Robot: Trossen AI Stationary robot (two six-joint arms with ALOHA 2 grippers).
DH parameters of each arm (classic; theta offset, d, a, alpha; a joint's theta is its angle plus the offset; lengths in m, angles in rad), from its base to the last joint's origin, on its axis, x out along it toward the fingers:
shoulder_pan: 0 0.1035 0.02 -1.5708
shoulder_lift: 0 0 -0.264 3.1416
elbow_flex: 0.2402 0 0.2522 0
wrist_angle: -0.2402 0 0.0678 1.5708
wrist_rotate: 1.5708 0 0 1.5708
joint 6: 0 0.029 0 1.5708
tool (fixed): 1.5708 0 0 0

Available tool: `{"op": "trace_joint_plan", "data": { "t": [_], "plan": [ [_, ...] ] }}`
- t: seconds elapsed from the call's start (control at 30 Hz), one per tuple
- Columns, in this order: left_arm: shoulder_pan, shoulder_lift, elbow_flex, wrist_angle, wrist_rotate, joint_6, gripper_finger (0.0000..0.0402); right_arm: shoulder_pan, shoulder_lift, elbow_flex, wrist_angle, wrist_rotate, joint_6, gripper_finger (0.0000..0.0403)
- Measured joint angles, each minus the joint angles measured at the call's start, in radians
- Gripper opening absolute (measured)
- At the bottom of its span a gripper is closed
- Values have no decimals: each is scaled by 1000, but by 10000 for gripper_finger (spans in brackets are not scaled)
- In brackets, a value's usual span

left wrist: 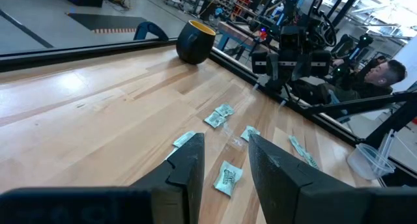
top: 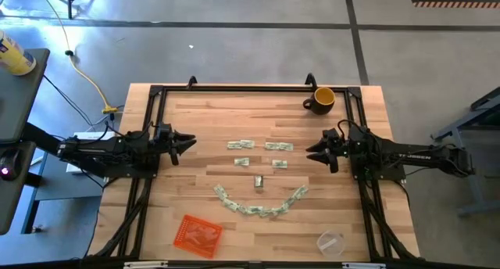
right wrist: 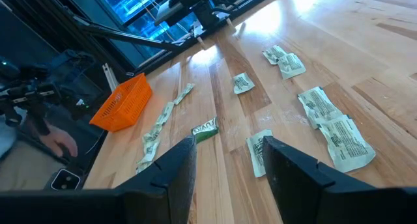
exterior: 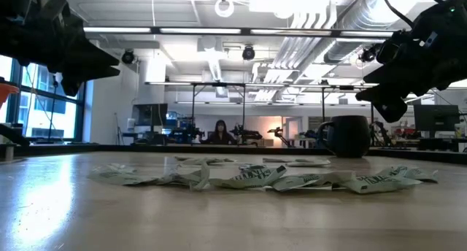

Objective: Pick and place items into bin

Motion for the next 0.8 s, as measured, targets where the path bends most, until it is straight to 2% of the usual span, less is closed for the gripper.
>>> {"op": "trace_joint_plan", "data": {
  "t": [0.6,0.7,0.8],
  "plan": [
    [0,0,0,0,0,0,154,0,0,0,0,0,-7,167],
    [0,0,0,0,0,0,154,0,0,0,61,108,-67,167],
    [0,0,0,0,0,0,154,0,-1,0,111,216,11,167]
  ]
}}
